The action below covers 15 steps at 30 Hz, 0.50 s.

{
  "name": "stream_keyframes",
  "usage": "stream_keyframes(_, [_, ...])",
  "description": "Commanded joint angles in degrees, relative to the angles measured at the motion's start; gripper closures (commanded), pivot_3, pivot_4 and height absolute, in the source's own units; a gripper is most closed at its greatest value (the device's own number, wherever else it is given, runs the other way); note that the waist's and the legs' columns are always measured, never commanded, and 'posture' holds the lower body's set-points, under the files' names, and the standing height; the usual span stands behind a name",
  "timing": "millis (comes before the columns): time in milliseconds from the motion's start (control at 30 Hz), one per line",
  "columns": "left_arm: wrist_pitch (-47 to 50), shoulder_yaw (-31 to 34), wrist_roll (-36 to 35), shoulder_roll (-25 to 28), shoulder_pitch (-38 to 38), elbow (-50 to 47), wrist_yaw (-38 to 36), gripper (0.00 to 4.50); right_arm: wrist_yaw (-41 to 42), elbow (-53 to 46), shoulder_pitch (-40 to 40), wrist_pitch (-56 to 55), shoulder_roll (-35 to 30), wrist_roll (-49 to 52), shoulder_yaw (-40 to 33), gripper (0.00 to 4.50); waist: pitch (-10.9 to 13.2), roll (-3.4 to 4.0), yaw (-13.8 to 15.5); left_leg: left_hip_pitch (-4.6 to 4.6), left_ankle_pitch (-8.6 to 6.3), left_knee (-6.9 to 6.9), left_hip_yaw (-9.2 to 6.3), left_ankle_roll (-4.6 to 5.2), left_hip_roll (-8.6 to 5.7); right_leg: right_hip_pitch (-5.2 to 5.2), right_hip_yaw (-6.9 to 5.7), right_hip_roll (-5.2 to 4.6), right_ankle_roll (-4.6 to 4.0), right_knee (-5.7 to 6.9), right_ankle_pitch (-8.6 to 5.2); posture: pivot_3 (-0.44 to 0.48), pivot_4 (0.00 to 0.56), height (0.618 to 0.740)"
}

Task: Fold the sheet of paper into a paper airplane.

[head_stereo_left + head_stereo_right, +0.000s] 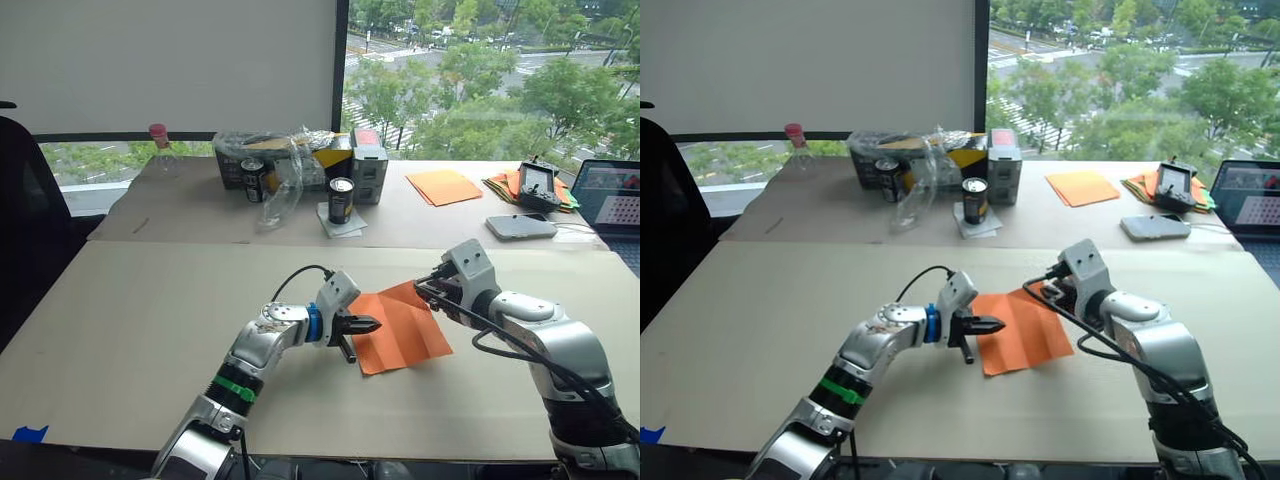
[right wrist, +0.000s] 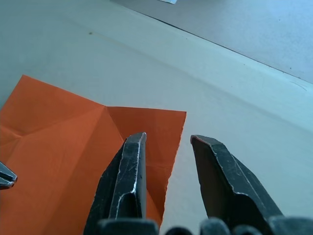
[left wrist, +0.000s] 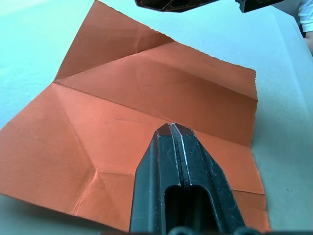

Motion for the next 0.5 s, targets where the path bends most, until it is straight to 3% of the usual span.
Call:
stream_keyframes(33, [-0.92,0.23,-1.07,-0.25,-1.24,-2.22,-0.25,4.5,-0.12,1.97,-1.15,-2.04,1.5,1.03,-0.96,1.88,0.0,0.0,-0.08,0.0,0.0,0.0,0.0,0.0,0.0,0.0,0.0,0.0,0.0,0.0,0.0,0.0,0.15,0.67])
stream_keyframes(233, [-0.6,0.14,-0.99,0.1,-0.55,-3.35,0.05,4.5,1.58,9.36,-3.38,-5.28,3.51,1.92,-0.81,1.88,0.0,0.01,-0.22,0.0,0.0,0.0,0.01,0.0,-0.01,0.0,0.01,0.0,0.0,0.0,0.0,0.0,0.15,0.67])
stream_keyframes(333, [-0.14,0.41,-1.13,0.65,-0.29,-4.13,0.16,4.5,2.81,9.17,-4.36,-4.96,4.23,3.73,-1.96,2.67,0.01,0.02,-0.36,0.0,0.0,-0.01,0.01,0.0,-0.01,-0.01,0.01,0.0,0.0,0.0,0.0,0.0,0.15,0.67])
stream_keyframes(500, [0.27,2.63,-1.68,2.88,-0.41,-4.56,0.38,4.5,1.86,6.28,-2.36,-2.57,6.94,7.68,-4.22,4.47,0.01,0.02,-0.54,0.0,0.0,-0.02,0.0,0.0,-0.01,-0.02,0.01,0.0,0.0,0.01,0.0,0.0,0.15,0.67])
